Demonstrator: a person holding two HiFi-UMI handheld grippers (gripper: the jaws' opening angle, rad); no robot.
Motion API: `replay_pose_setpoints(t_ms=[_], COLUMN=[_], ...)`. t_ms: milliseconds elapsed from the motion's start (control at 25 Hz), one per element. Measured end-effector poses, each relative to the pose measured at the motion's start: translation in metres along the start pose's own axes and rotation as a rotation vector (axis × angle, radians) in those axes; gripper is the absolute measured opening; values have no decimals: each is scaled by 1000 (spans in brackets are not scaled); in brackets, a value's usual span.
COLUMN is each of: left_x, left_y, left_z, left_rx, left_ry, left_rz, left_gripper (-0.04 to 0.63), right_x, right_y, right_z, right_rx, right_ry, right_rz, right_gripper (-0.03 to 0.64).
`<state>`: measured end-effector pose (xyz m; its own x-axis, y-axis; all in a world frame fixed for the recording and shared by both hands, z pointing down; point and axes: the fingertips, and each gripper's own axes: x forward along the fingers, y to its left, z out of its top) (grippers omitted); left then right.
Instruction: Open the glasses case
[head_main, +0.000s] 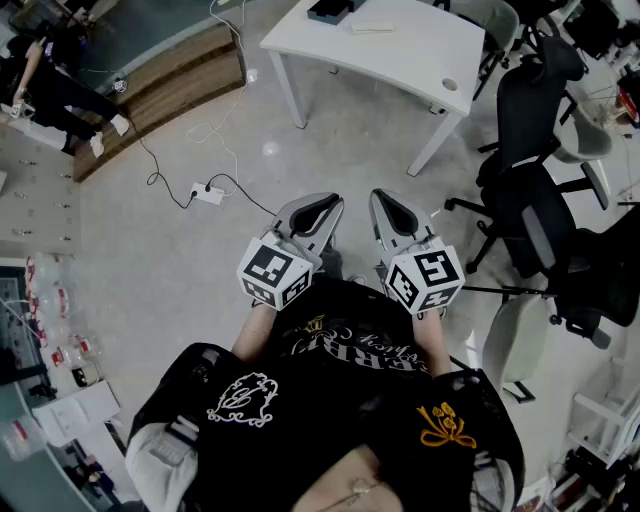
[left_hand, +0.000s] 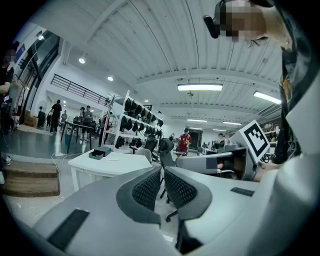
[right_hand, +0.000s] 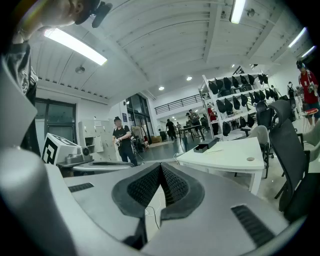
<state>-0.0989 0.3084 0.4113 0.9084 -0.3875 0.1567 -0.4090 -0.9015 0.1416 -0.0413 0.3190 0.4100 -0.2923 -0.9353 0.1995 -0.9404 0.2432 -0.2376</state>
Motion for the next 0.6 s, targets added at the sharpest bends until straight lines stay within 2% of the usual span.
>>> replay_pose_setpoints(t_ms=[600], left_x=[10], left_y=[-12], left_z=[10], left_rx=[38], left_ry=[4], left_rz=[2], left_gripper=[40], right_x=[-10], right_y=[-12], right_z=[6], right_rx=[-16], right_ry=[-29], right_rz=[-32], right_gripper=[12])
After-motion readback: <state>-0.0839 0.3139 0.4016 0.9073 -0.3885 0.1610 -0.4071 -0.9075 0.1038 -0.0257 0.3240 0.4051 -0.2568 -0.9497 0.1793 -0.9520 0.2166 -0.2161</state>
